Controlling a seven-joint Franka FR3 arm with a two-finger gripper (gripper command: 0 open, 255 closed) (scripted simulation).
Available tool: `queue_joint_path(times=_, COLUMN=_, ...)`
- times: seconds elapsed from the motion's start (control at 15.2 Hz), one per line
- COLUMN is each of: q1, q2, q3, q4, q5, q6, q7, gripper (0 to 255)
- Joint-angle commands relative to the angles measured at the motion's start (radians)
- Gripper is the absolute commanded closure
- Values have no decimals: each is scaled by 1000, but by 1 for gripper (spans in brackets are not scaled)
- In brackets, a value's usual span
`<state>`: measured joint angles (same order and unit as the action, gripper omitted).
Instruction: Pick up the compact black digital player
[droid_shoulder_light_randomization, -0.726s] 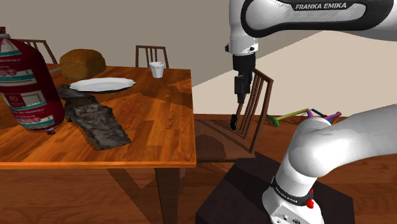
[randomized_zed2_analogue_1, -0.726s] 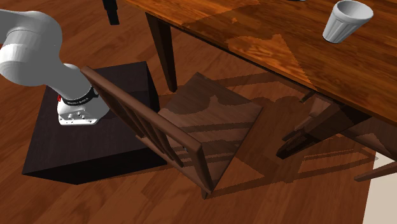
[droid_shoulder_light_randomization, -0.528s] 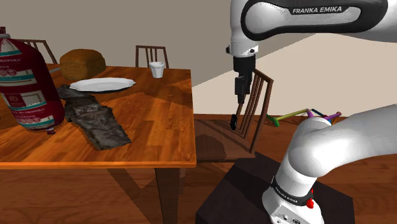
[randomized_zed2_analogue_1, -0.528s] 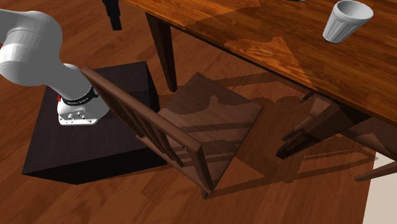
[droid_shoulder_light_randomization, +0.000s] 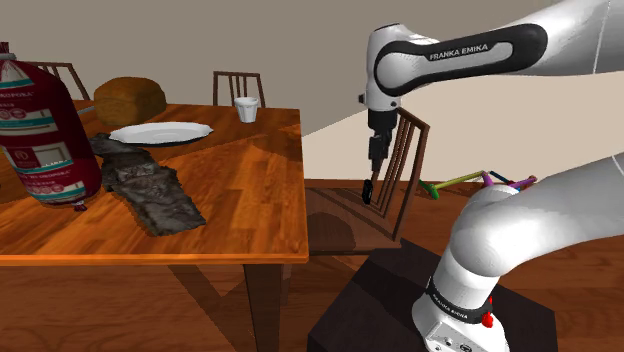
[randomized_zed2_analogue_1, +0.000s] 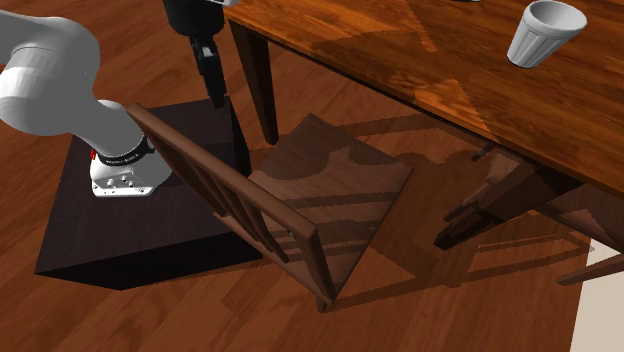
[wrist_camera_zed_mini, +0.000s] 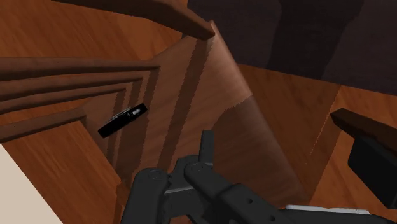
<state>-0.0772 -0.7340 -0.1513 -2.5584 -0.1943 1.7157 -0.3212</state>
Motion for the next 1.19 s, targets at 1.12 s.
queue_joint_path(times=1.12, q1=-13, q2=620, q3=-400, q4=115, q5=95, q6=614, q7=-441, gripper=0)
